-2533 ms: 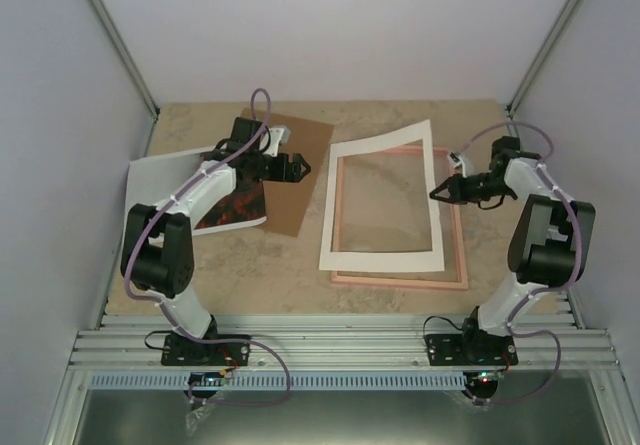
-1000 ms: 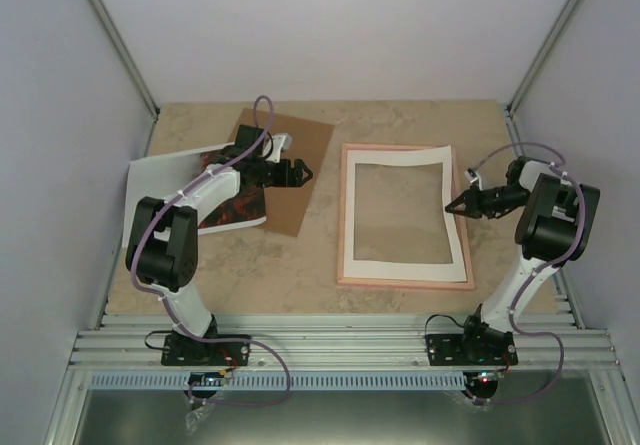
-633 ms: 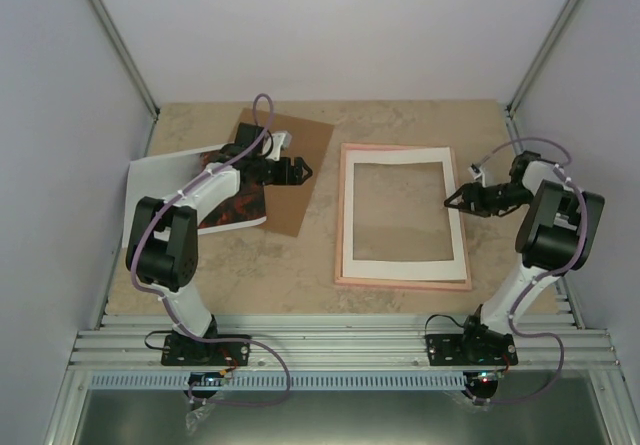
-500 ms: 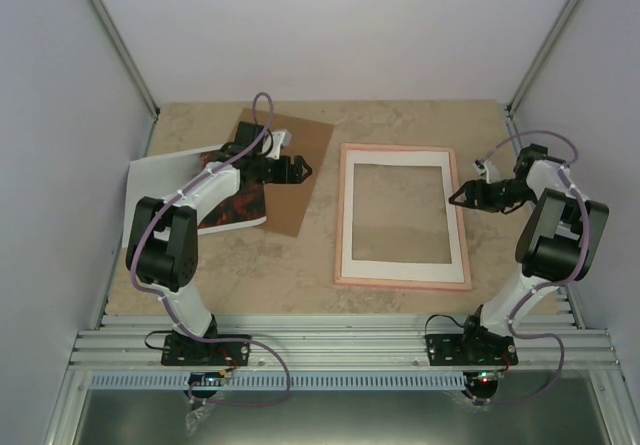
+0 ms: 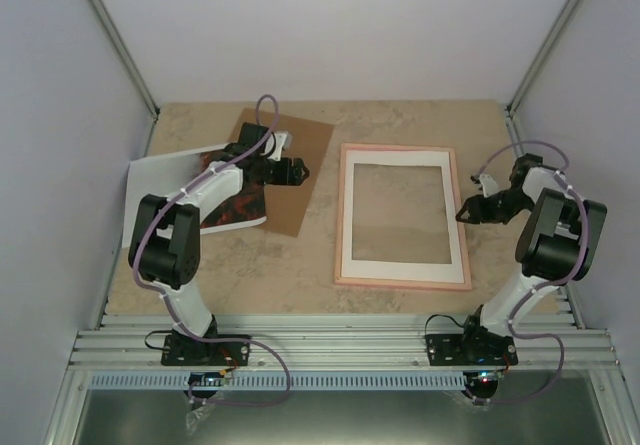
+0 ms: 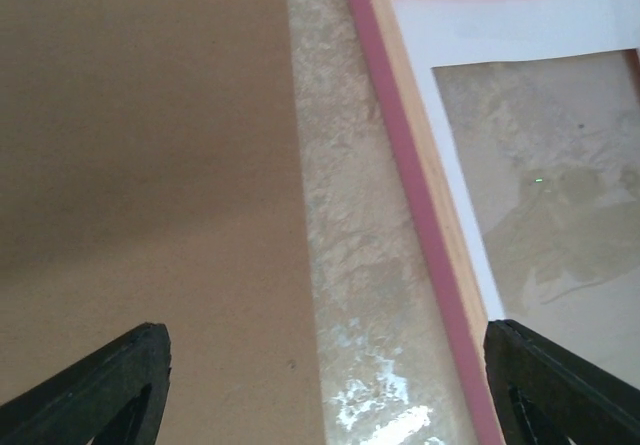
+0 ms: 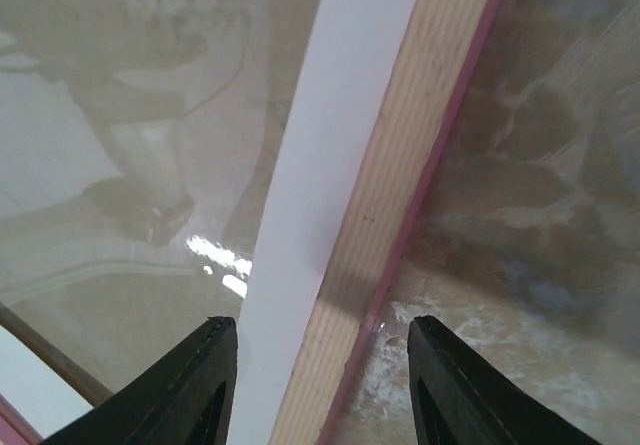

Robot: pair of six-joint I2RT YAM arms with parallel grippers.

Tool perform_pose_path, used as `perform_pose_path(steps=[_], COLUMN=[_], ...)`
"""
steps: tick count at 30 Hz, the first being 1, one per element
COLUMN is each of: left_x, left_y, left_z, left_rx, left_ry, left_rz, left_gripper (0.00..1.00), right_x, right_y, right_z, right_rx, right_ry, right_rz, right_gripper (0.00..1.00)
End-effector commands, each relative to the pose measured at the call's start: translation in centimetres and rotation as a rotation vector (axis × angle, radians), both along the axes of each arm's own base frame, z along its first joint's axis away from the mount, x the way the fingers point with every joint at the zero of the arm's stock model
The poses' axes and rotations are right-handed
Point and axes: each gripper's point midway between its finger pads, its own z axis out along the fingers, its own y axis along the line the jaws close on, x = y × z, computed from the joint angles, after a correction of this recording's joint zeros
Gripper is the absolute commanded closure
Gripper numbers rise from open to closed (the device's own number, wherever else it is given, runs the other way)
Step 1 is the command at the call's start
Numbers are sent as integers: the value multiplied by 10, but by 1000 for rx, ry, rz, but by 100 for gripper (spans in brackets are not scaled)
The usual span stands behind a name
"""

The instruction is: Put the photo into the frame

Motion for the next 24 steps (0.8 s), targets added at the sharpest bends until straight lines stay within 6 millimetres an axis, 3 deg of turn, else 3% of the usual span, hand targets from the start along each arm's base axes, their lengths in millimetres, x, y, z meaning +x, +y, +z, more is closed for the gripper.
perform_pose_path(steps=[1, 10, 15, 21, 24], left_x=[10, -11, -13, -13, -10], left_y=[16, 13, -3, -24, -8], left_z=[-11, -24, -21, -41, -41], left_rx=[130, 83, -10, -9, 80], left_ry=[-1, 92, 111, 154, 130], left_rz=[41, -67, -127, -188, -136], left_gripper=[14, 18, 24, 39, 41], right_x=[-8, -2, 11, 29, 45], right_y=[7, 50, 68, 70, 58], right_z=[-22, -35, -30, -10, 21], right_rx=[37, 245, 336, 365, 302], right_ry=[56, 150, 147, 73, -59], right_rz=[17, 14, -3, 3, 18], right_gripper=[52, 53, 53, 51, 49])
